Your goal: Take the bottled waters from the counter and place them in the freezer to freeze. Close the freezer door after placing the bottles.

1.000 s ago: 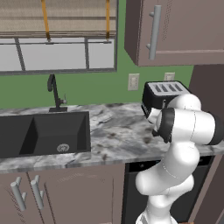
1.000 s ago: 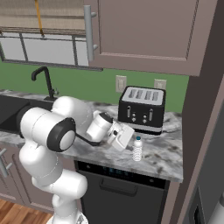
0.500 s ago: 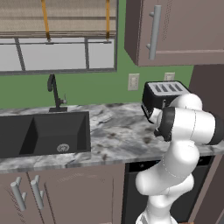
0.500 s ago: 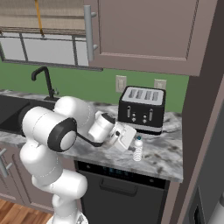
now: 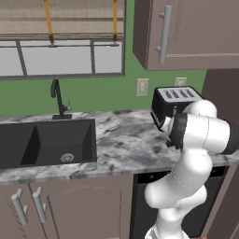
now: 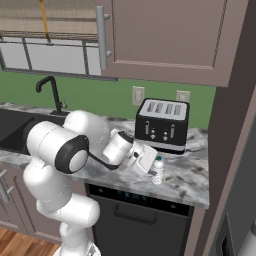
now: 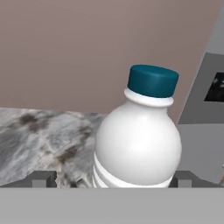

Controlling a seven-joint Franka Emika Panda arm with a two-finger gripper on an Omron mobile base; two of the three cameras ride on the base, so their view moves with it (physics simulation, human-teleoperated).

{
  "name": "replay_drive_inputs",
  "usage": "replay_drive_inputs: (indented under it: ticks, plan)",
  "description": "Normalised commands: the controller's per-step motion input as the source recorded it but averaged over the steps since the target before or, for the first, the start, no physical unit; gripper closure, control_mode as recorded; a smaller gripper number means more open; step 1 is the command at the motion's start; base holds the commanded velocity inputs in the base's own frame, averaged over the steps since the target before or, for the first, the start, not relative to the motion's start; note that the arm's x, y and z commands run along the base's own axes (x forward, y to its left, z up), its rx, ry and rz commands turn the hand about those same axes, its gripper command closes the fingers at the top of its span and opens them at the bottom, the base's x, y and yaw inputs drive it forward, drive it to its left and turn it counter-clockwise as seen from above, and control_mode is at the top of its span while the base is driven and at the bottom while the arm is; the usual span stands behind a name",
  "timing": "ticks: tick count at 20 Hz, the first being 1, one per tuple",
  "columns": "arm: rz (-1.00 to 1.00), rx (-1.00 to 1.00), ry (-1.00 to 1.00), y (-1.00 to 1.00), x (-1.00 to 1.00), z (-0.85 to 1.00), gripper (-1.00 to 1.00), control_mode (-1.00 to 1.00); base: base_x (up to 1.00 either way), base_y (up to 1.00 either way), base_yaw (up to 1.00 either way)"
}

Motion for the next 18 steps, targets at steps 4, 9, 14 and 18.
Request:
replay_drive_inputs:
  ticks: [4, 9, 14, 18]
  plan:
    - [0.00, 0.00, 0.00, 0.00, -0.17, -0.09, 1.00, -1.00, 0.00, 0.00, 0.00]
    - [0.00, 0.00, 0.00, 0.00, -0.03, 0.00, 1.00, -1.00, 0.00, 0.00, 0.00]
    - [0.00, 0.00, -0.02, 0.00, -0.04, 0.01, 1.00, -1.00, 0.00, 0.00, 0.00]
    - [0.00, 0.00, -0.15, 0.13, -0.25, 0.46, 1.00, -1.00, 0.00, 0.00, 0.00]
